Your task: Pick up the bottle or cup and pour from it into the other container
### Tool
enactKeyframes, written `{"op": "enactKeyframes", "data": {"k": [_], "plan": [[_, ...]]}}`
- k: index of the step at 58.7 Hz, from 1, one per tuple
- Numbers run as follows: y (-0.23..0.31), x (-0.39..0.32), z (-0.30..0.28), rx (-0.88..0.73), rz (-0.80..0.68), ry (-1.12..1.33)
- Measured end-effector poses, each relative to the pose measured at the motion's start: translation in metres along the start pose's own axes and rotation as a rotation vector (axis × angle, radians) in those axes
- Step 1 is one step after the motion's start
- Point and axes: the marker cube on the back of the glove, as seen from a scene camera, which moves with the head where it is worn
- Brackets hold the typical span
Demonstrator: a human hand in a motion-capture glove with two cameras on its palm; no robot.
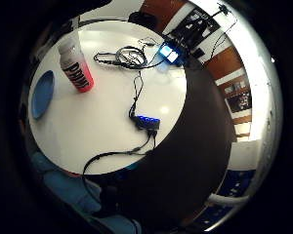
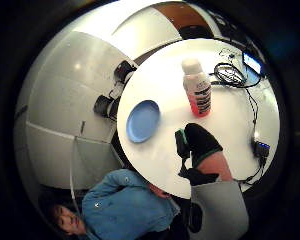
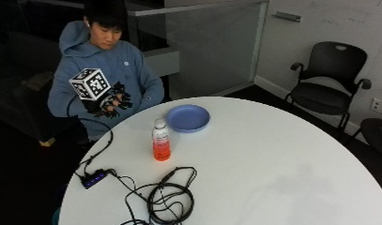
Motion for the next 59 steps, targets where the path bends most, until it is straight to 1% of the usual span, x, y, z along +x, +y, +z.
{"op": "enactKeyframes", "data": {"k": [15,34,48,59], "plan": [[-0.009,0.042,0.018,0.071,-0.007,-0.307],[-0.031,0.079,0.055,0.107,0.055,-0.623],[-0.047,0.08,0.086,0.1,0.087,-0.764],[-0.062,0.061,0.115,0.064,0.079,-0.857]]}}
